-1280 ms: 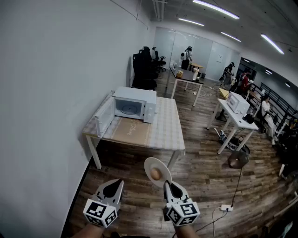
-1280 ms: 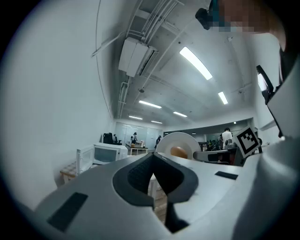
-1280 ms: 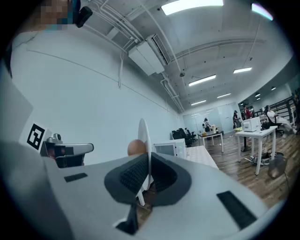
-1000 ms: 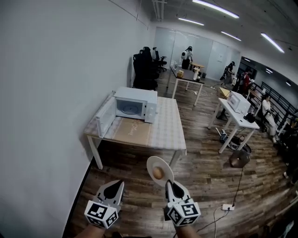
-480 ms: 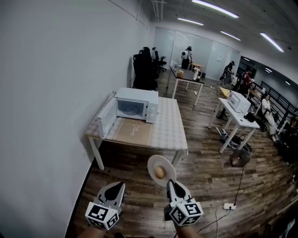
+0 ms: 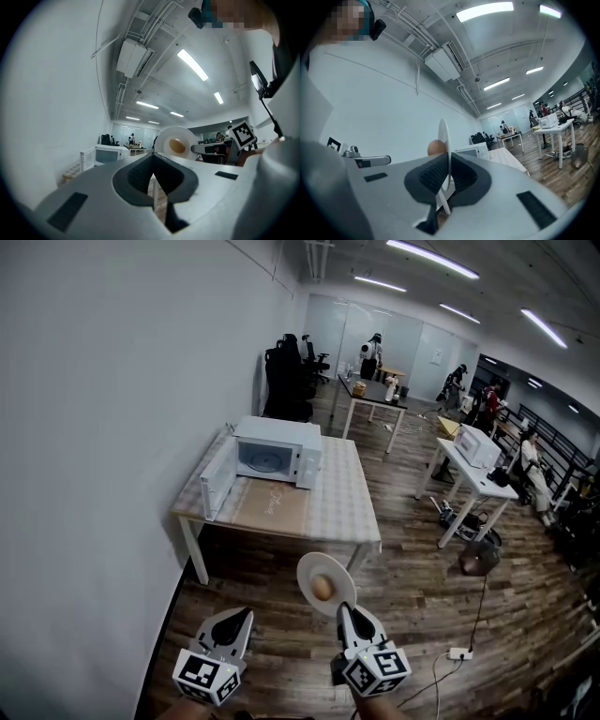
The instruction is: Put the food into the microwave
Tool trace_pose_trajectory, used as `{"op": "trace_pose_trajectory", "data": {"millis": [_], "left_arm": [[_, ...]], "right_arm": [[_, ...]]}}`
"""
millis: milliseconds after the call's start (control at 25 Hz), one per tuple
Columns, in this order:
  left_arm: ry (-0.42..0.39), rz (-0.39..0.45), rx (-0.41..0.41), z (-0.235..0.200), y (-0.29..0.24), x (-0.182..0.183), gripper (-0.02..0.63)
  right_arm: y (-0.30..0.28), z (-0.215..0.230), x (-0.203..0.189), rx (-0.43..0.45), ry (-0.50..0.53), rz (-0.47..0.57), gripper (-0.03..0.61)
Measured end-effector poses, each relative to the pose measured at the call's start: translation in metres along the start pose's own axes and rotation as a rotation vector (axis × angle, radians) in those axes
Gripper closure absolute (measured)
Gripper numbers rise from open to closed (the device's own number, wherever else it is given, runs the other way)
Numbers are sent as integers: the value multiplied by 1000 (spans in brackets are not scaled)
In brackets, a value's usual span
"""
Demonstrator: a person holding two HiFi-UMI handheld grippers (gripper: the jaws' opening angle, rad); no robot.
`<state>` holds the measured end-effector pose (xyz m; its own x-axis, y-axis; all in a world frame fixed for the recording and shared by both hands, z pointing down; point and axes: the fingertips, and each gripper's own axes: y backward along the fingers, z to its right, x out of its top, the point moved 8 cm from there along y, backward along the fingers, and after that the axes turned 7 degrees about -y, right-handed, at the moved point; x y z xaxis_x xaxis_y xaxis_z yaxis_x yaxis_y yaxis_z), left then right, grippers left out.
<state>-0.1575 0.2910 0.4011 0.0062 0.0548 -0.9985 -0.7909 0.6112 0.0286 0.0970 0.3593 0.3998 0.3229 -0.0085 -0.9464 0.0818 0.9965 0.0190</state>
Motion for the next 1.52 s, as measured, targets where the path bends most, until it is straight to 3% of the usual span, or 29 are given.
{"op": "trace_pose_trajectory", "data": {"millis": [320,640,800,1320,1520], "left_arm": [[-6,45,-6,-34,16,-5,606],[17,27,-2,-48,14,-13,606],[14,12,-15,-52,-7,-22,606],[-24,-12,71,-70,-87,-12,606],[-40,-19,69,-75,-117,-12,606]], "right_arm": [[-10,-26,-13,-32,-8,30,563],[-21,-34,-21,-30,-9,-1,562],[-40,-19,-25,-20,-20,3,562],[-116,44,4,25,-27,4,562],[-144,66,9,31,-36,-3,562]]}}
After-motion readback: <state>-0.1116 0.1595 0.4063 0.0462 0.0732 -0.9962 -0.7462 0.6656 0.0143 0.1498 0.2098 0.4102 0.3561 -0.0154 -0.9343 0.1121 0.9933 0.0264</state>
